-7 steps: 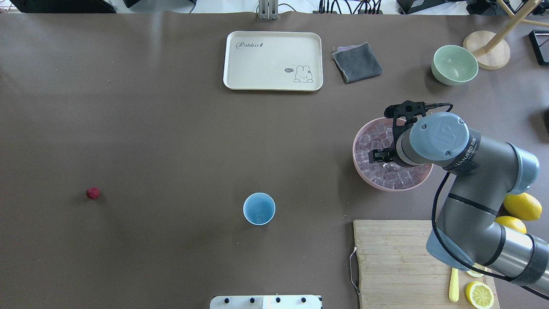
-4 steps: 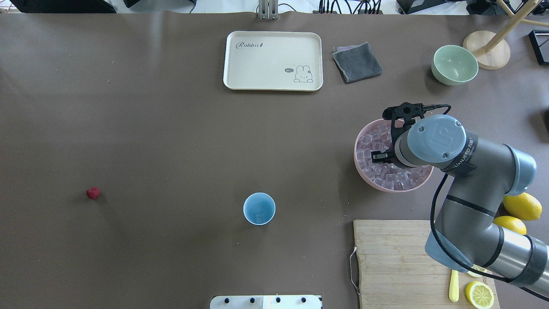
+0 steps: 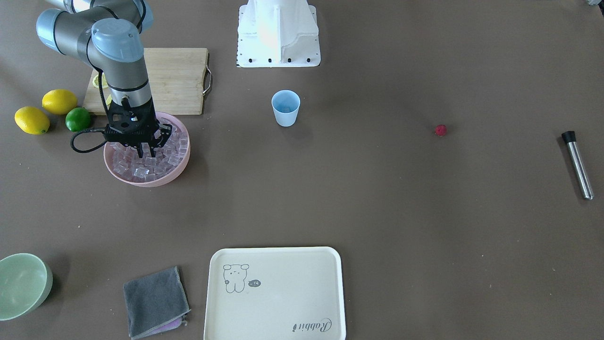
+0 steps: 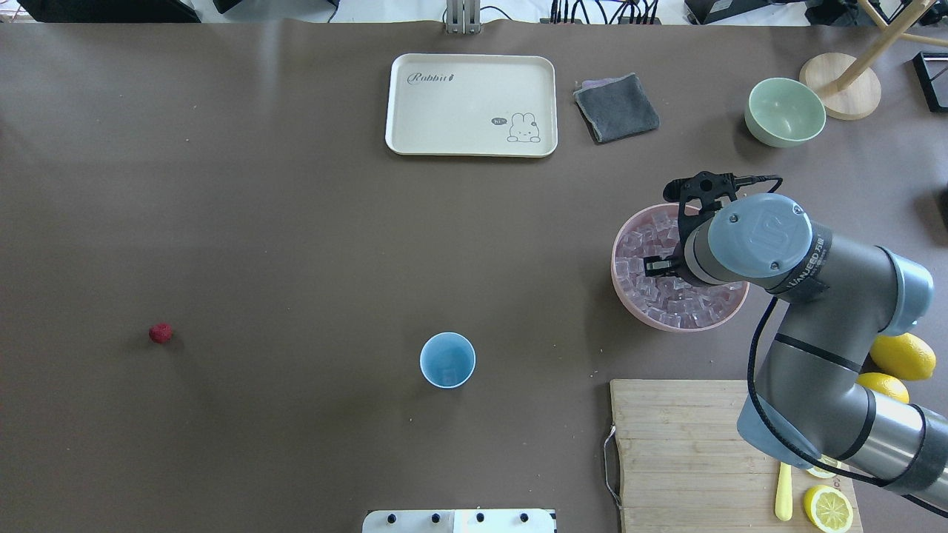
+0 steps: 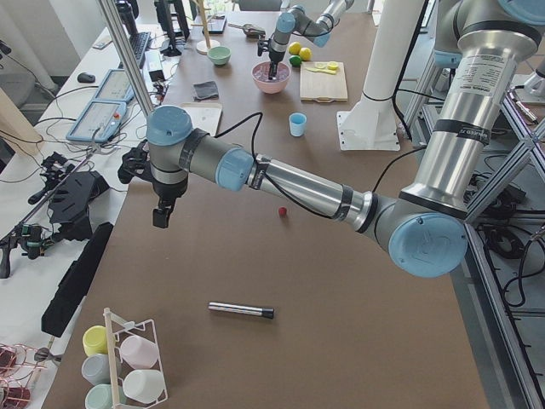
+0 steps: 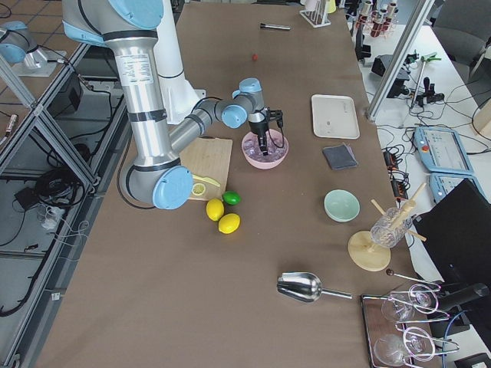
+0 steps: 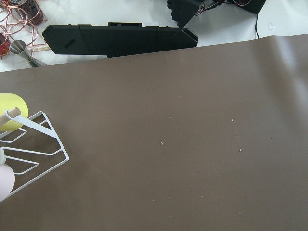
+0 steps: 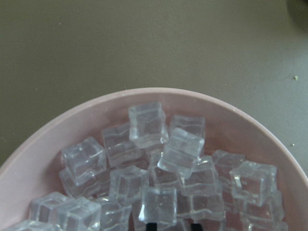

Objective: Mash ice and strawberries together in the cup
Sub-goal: 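Lower the right gripper into the bowl and grasp another ice cube, then carry the ice cube with the right gripper over the blue cup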

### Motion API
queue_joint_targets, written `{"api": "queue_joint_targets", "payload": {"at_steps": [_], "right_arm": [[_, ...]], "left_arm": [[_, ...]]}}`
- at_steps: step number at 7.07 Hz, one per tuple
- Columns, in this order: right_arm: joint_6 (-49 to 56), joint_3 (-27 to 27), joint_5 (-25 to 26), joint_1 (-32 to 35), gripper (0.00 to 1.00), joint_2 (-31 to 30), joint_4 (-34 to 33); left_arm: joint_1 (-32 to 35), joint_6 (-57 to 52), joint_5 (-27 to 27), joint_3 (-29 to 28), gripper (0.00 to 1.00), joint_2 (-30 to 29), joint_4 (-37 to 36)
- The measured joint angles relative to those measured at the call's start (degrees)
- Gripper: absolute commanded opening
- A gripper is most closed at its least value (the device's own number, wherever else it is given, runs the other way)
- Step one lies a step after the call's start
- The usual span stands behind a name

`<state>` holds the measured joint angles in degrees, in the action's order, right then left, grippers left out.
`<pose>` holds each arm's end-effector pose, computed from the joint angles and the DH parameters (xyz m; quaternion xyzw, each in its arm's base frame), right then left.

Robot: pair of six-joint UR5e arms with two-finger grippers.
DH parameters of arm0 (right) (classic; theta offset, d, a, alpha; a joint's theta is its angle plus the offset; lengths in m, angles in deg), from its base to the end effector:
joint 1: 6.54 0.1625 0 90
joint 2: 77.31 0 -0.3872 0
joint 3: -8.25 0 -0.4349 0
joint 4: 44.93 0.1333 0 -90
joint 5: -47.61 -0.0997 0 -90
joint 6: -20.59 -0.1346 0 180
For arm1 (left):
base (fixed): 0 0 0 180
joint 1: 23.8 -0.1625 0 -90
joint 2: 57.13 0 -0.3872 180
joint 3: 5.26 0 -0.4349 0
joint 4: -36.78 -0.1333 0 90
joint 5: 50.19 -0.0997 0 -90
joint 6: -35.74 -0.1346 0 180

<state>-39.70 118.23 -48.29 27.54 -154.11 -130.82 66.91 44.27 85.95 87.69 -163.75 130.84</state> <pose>-0.4406 -0.4424 0.3476 0.1273 -0.2968 0.0196 0.9462 -0.0443 -0.6487 0.4333 0.1618 0.3955 0.0074 0.9041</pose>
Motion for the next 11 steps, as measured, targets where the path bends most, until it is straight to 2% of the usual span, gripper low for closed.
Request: {"api": "queue_joint_targets", "payload": {"at_steps": [5,8,11], "right_arm": [[-0.19,8.06,-0.27,1.89,0.00,1.41,-4.96],[-1.10,7.58,-0.29,1.47,0.00,10.00,-5.25],[-1.36,5.55,0.20,-2.02,0.00,18.27,-4.77]], "left_arm": [[0.00,0.08,0.02,0.26,0.99,0.58,0.07],[0.02,0.16,0.31,0.89,0.99,0.61,-0.01],[0.00,0.18,0.43,1.07,0.99,0.56,-0.02]]}}
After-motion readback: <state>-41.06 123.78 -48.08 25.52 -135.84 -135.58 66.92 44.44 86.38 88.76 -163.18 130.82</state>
